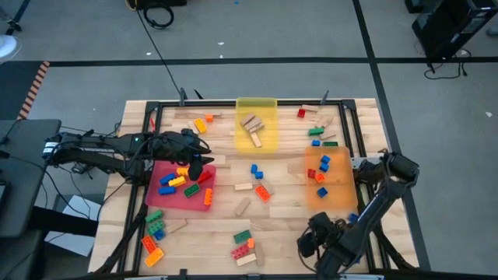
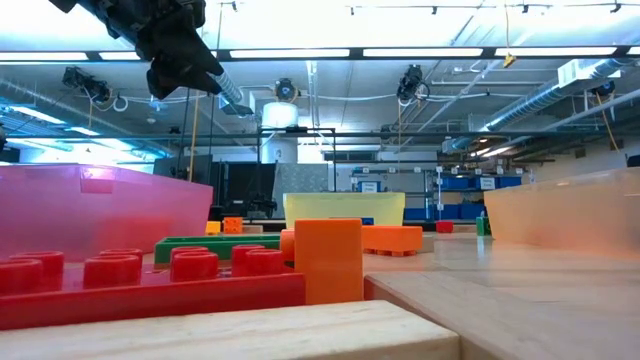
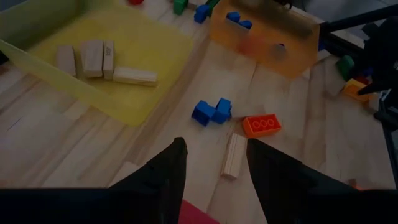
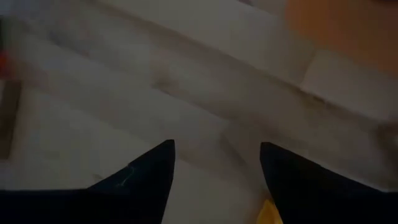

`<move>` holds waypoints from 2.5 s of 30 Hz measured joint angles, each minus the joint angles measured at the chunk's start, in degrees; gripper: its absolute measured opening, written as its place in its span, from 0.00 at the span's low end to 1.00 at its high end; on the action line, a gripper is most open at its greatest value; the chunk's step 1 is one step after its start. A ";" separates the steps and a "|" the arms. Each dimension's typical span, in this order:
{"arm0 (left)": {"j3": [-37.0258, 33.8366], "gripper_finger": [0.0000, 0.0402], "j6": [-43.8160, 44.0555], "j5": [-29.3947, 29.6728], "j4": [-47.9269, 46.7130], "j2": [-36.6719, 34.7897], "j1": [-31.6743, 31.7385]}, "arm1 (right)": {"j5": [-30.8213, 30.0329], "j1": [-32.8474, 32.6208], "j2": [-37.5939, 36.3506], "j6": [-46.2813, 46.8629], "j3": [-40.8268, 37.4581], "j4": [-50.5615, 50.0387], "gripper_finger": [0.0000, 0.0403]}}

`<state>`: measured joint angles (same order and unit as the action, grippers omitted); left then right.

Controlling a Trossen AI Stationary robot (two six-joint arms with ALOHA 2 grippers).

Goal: Sort blocks by size
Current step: Put the wooden block into the yellow bin

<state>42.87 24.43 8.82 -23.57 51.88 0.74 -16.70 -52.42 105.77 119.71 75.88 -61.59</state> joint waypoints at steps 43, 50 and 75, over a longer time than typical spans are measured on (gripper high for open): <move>0.00 0.44 -4.89 -3.06 -1.86 -2.29 -0.01 | 17.42 3.81 0.22 -18.68 -6.78 15.82 0.03; 0.00 0.44 -10.02 -3.04 -1.85 -5.63 -0.01 | 16.51 5.69 0.10 -16.23 -4.84 15.41 0.11; 0.00 0.44 -10.30 -2.97 -2.07 -6.95 -0.02 | 18.17 4.36 0.07 -28.64 -5.87 12.37 0.62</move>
<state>42.87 14.13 5.85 -25.64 44.93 0.73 1.47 -48.06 105.84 91.07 70.01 -49.22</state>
